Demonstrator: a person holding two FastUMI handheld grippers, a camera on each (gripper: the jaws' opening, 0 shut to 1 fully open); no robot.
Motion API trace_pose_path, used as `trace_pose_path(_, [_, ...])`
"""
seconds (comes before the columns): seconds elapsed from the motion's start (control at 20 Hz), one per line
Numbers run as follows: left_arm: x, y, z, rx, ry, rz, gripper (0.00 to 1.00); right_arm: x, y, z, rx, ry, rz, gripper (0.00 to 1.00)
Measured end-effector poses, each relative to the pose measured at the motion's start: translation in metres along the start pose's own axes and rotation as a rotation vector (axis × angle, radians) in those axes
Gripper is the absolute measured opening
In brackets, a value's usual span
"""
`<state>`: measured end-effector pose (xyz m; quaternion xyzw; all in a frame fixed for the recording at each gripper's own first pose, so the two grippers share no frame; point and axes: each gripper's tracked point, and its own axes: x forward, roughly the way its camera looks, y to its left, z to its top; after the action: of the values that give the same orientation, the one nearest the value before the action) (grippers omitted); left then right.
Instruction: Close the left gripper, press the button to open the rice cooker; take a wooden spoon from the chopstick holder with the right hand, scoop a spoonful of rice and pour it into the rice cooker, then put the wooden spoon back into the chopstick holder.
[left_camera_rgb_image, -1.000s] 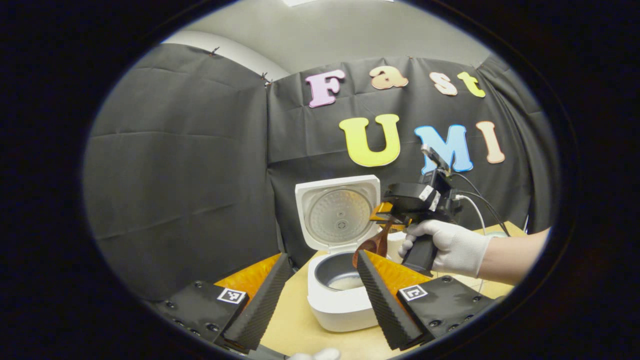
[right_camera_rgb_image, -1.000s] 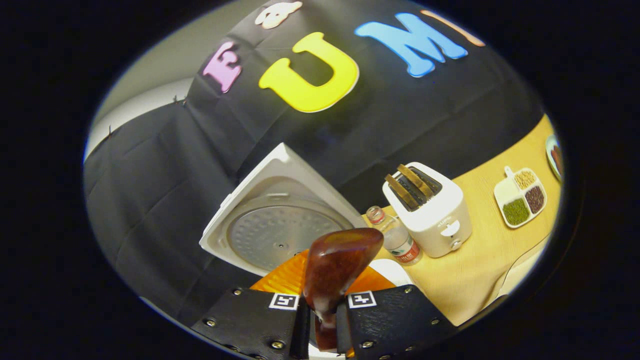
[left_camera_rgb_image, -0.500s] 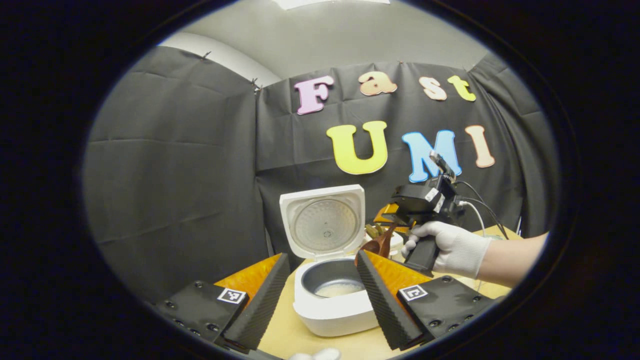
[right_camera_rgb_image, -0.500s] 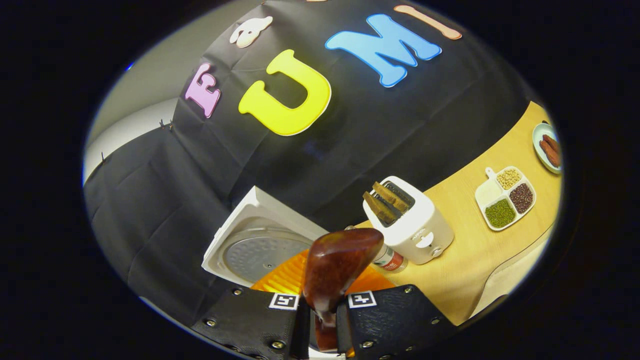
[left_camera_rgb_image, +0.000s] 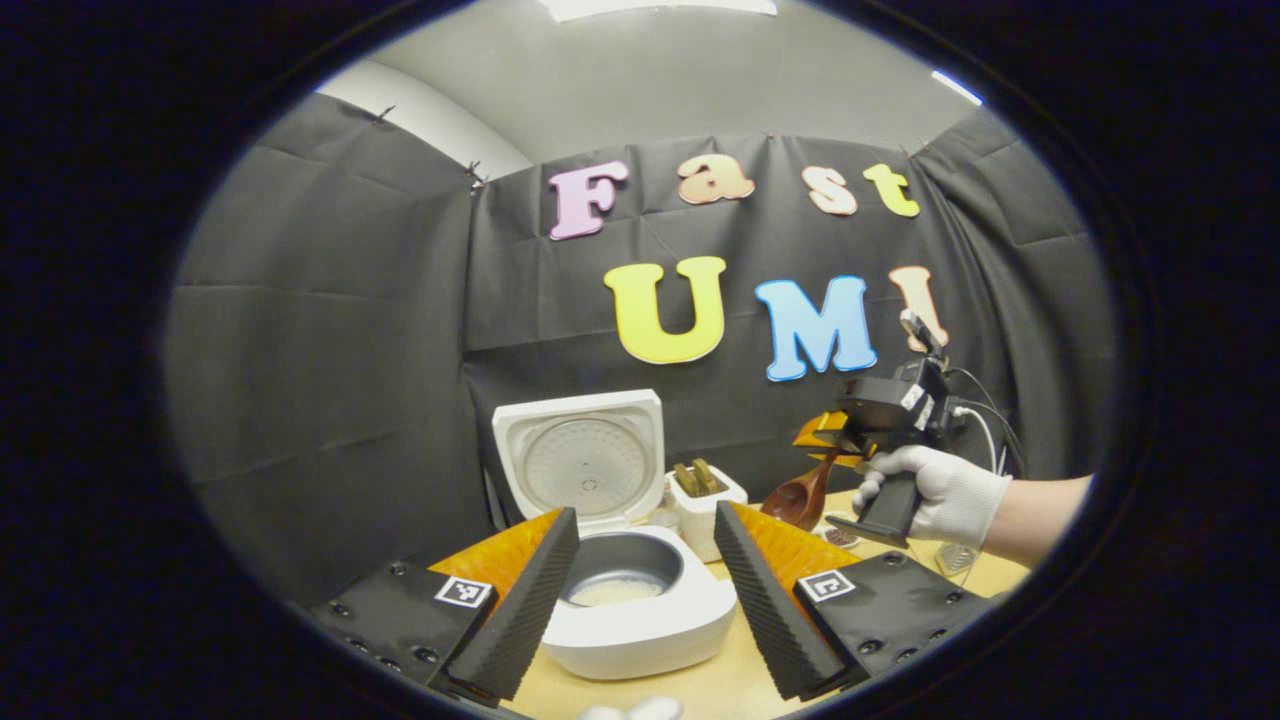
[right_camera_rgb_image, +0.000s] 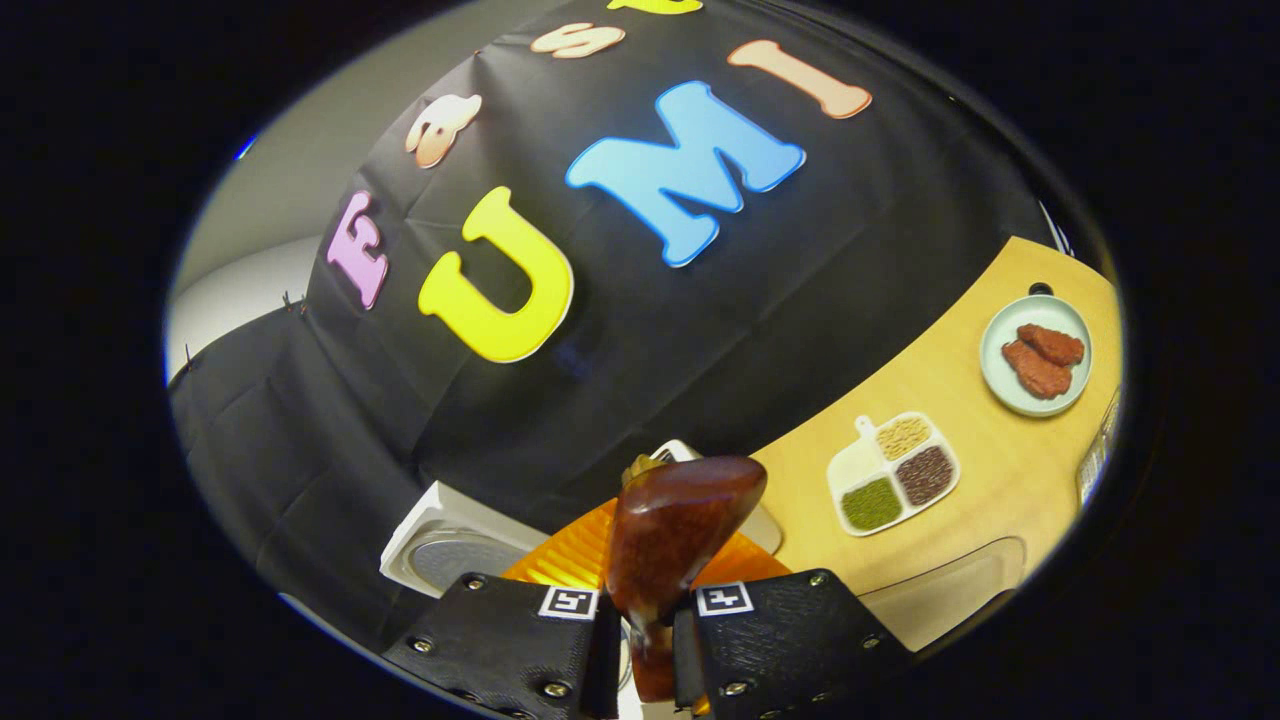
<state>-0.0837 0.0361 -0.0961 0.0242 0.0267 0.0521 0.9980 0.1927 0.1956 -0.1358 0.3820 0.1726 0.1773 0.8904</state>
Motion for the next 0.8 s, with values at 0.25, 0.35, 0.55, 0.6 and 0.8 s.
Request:
trace_pose_path(0.25, [0.003,-0.053,0.015,0.013,-0.020,-0.067,0.93,-0.049,-0.098,0.070,0.021,-0.104,-0.125,0.17])
trace_pose_path(0.35, [0.005,-0.075,0.018,0.013,-0.018,-0.092,0.94,-0.070,-0.135,0.095,0.030,-0.142,-0.170,0.21])
trace_pose_path(0.55, [0.006,-0.117,0.027,0.020,-0.021,-0.137,0.95,-0.108,-0.206,0.128,0.032,-0.182,-0.261,0.21])
trace_pose_path(0.6, [0.007,-0.125,0.031,0.022,-0.023,-0.144,0.96,-0.124,-0.222,0.131,0.033,-0.192,-0.280,0.21])
trace_pose_path(0.8, [0.008,-0.148,0.040,0.033,-0.031,-0.156,0.97,-0.147,-0.274,0.142,0.040,-0.209,-0.347,0.21])
